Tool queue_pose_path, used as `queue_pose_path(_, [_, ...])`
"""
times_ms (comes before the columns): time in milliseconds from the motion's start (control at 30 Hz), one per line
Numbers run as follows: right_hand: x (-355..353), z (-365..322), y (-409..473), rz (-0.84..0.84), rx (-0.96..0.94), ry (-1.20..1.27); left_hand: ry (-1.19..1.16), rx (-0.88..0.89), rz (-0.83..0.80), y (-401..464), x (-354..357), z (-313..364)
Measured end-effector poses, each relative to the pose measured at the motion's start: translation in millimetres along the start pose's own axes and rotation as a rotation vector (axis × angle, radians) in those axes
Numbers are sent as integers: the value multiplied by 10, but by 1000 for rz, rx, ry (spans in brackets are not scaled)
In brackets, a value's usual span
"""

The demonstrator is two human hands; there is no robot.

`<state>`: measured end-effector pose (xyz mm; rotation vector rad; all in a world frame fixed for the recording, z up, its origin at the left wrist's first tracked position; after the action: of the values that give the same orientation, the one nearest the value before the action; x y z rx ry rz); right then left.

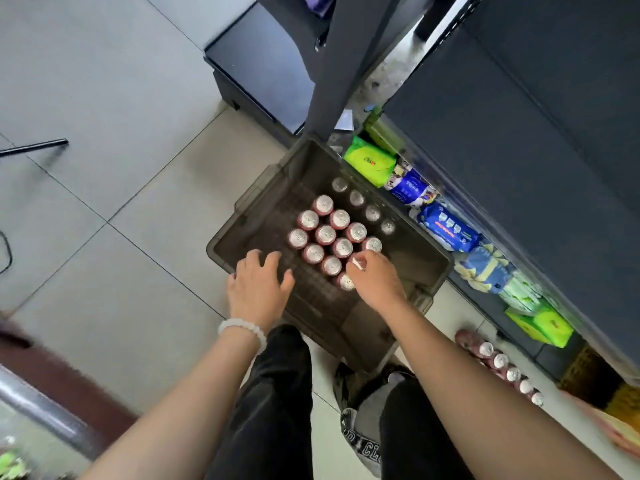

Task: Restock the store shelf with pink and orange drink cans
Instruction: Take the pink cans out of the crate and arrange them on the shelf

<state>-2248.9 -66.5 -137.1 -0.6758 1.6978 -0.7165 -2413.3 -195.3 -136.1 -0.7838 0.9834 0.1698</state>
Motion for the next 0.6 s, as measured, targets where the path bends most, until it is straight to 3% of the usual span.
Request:
queue_pose_path(367, [249, 297, 453, -104, -26, -87, -53, -71, -75, -27, 637, 51])
queue_pose_path(500, [352, 357, 765, -168, -65, -129, -18, -136, -47, 73, 838, 148])
queue_pose_path(600, [285, 362, 1150, -121, -153, -136, -18, -199, 4, 255, 1051, 298])
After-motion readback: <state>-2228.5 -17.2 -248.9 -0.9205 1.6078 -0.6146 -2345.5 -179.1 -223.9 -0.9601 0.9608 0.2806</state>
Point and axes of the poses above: each hand's wrist, its own y-axis towards the middle knuckle, its own x-axis out of the palm, z = x × y, the point moved 8 cm from there along y, towards the middle knuckle, and after that the axes turned 7 degrees about x, right-handed, at the moved point
